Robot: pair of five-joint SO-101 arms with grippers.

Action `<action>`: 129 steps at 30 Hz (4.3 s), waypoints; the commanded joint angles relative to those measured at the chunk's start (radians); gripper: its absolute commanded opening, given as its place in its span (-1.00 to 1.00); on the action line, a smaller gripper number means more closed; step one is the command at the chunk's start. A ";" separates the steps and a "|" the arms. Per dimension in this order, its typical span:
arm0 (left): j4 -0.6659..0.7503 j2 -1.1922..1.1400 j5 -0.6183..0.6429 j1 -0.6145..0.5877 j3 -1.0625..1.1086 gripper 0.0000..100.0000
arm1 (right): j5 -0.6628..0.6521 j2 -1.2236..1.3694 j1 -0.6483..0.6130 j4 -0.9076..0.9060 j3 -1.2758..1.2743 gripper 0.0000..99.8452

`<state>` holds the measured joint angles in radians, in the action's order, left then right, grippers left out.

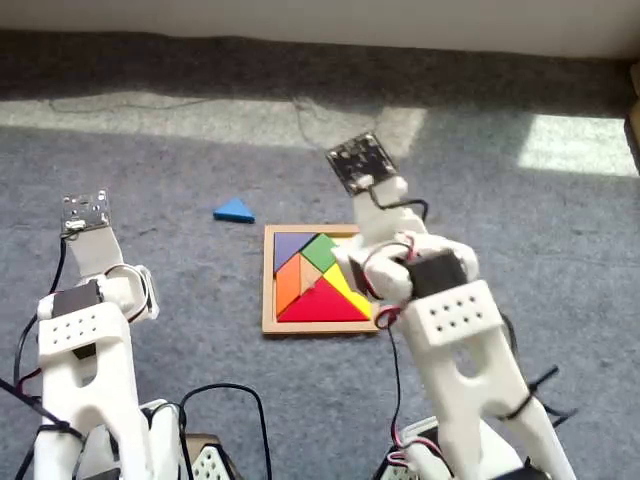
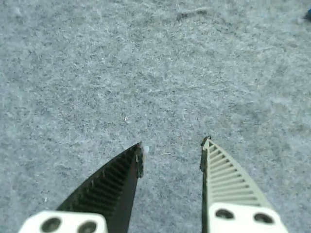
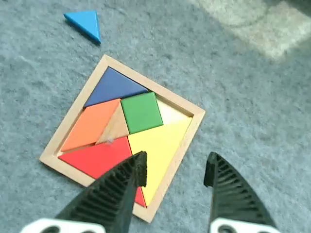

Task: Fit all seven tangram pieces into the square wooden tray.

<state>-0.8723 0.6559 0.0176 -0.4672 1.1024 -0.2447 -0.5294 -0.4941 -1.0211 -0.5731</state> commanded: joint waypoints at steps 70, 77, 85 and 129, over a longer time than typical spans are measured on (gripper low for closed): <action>0.040 0.024 0.005 -0.018 0.010 -0.58 | -0.213 1.501 -0.197 -0.745 2.138 -0.88; 0.052 0.024 0.005 -0.018 0.010 -0.58 | -0.213 1.405 -0.177 -0.746 1.979 -0.88; 0.052 0.024 0.005 -0.016 0.010 -0.58 | -0.218 1.063 -0.151 -0.743 1.477 -0.88; 0.049 0.024 0.005 -0.018 0.010 -0.58 | 0.103 1.259 -0.292 0.424 0.997 -0.40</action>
<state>-0.8339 0.6559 0.0176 -0.4749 1.1178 -0.1542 0.7411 -0.7779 -0.6467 0.4120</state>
